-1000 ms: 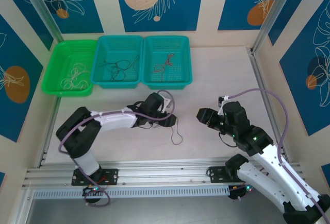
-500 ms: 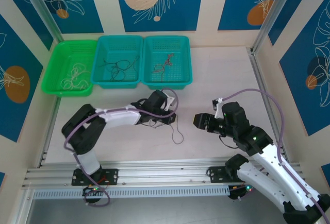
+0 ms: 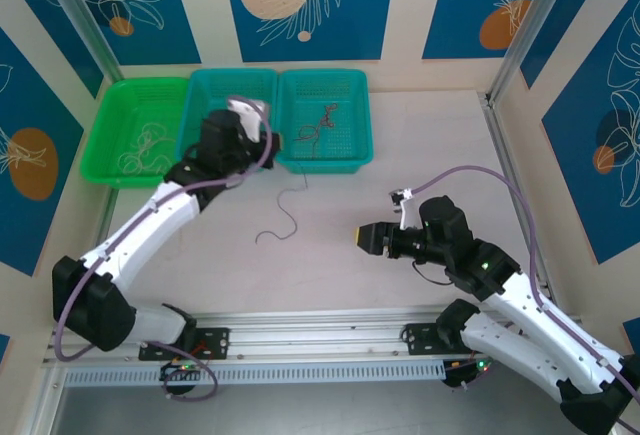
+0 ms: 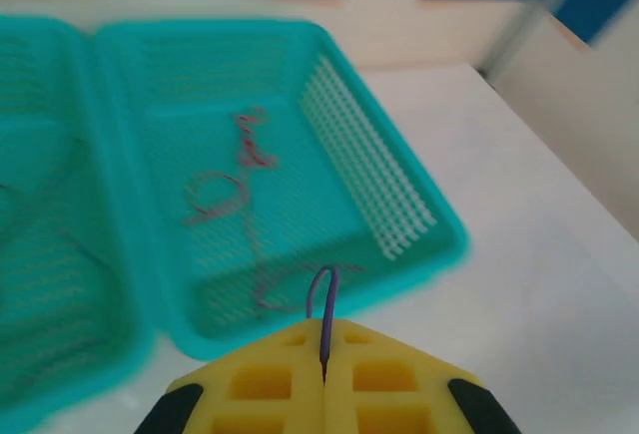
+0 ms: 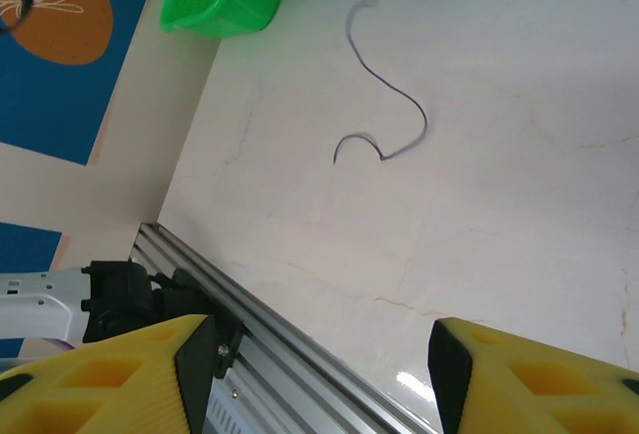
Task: Untangle the cables
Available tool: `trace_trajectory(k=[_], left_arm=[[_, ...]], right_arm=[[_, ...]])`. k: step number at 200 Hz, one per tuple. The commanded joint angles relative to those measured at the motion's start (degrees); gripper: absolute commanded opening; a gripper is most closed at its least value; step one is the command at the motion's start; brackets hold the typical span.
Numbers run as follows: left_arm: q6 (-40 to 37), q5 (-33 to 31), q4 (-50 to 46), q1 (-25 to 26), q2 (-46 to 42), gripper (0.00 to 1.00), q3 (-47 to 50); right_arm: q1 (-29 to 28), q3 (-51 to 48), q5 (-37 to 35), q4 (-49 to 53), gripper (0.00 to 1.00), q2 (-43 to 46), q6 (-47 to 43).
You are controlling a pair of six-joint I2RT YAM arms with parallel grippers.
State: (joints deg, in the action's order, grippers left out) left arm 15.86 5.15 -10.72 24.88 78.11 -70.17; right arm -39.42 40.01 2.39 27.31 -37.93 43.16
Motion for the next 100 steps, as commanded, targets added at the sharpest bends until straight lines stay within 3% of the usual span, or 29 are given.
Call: trace_trajectory(k=[1, 49, 100], left_arm=[[-2.66, -0.57, -1.55, -5.82, 3.59, 0.0, -7.43], [-2.77, 1.81, -5.27, -14.31, 16.02, 0.0, -31.44], [-4.43, 4.92, -13.22, -15.84, 26.21, 0.0, -56.46]], right_arm=[[-0.4, 0.74, -1.57, -0.53, 0.6, 0.98, -0.93], [-0.4, 1.85, -3.7, 1.39, 0.6, 2.09, -1.21], [-0.37, 2.45, -5.73, 1.29, 0.6, 1.3, -1.76]])
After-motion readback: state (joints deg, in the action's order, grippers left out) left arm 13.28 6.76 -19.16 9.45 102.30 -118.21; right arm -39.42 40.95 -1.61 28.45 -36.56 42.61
